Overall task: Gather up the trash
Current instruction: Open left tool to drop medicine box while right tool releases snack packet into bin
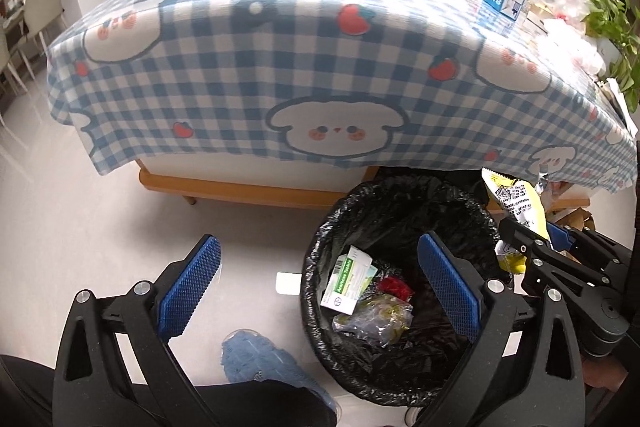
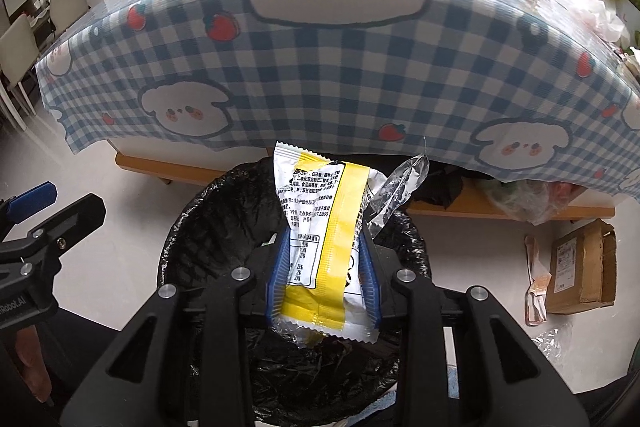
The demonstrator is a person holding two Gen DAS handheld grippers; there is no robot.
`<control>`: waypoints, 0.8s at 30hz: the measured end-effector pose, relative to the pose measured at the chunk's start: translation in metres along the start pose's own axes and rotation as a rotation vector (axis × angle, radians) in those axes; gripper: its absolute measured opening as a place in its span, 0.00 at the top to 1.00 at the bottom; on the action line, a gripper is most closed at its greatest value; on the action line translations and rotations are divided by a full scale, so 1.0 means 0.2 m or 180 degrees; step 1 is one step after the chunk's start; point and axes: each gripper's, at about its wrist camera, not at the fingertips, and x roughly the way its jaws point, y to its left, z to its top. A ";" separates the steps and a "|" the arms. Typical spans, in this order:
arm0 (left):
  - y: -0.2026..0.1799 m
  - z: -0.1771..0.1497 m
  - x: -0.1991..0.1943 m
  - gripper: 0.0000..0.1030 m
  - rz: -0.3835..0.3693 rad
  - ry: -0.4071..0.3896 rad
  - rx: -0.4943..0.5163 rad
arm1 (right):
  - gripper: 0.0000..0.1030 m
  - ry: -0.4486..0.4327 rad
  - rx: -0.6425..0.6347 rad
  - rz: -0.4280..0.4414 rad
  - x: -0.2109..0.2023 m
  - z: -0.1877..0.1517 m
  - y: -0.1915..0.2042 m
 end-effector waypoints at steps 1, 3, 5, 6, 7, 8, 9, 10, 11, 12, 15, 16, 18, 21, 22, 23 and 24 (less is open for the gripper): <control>0.01 0.00 0.01 0.06 0.0000 0.0012 -0.0007 | 0.70 0.0010 -0.0003 0.0006 0.02 0.00 0.01; 0.02 -0.01 0.02 0.06 -0.0003 0.0036 -0.0017 | 0.70 0.0034 -0.0011 0.0005 0.04 -0.01 0.02; 0.04 -0.01 0.04 0.06 -0.0012 0.0048 -0.0018 | 0.69 0.0056 -0.0026 0.0011 0.07 -0.01 0.03; 0.04 -0.01 0.05 0.06 -0.0035 0.0058 -0.0025 | 0.69 0.0073 -0.0042 0.0002 0.08 -0.01 0.04; 0.05 -0.01 0.06 0.06 -0.0075 0.0078 -0.0045 | 0.69 0.0087 -0.0045 0.0001 0.09 -0.01 0.04; 0.05 -0.02 0.07 0.06 -0.0090 0.0098 -0.0058 | 0.69 0.0101 -0.0046 0.0002 0.10 -0.02 0.05; 0.05 -0.02 0.07 0.06 -0.0077 0.0105 -0.0053 | 0.68 0.0115 -0.0050 0.0005 0.11 -0.02 0.05; 0.04 -0.02 0.08 0.06 -0.0064 0.0101 -0.0033 | 0.68 0.0121 -0.0053 0.0008 0.12 -0.02 0.05; 0.04 -0.02 0.08 0.06 -0.0056 0.0100 -0.0016 | 0.67 0.0179 -0.0047 0.0005 0.13 -0.02 0.05; 0.04 -0.02 0.09 0.06 -0.0059 0.0105 -0.0013 | 0.66 0.0191 -0.0045 0.0013 0.13 -0.02 0.05; 0.04 -0.03 0.12 0.06 -0.0039 0.0144 -0.0011 | 0.64 0.0190 -0.0066 0.0009 0.15 -0.03 0.06; 0.04 -0.03 0.13 0.06 -0.0034 0.0157 -0.0010 | 0.63 0.0196 -0.0073 0.0009 0.15 -0.03 0.06; 0.05 -0.03 0.15 0.06 -0.0017 0.0181 -0.0016 | 0.61 0.0202 -0.0079 0.0018 0.15 -0.04 0.06; 0.05 -0.03 0.15 0.06 -0.0011 0.0182 -0.0019 | 0.55 0.0203 -0.0098 0.0019 0.16 -0.04 0.07; 0.05 -0.03 0.15 0.06 -0.0011 0.0175 -0.0020 | 0.52 0.0207 -0.0102 0.0026 0.16 -0.04 0.07; 0.05 -0.03 0.15 0.06 -0.0011 0.0171 -0.0023 | 0.51 0.0213 -0.0108 0.0025 0.16 -0.04 0.07; 0.05 -0.03 0.14 0.06 -0.0021 0.0164 -0.0032 | 0.50 0.0218 -0.0116 0.0013 0.16 -0.04 0.07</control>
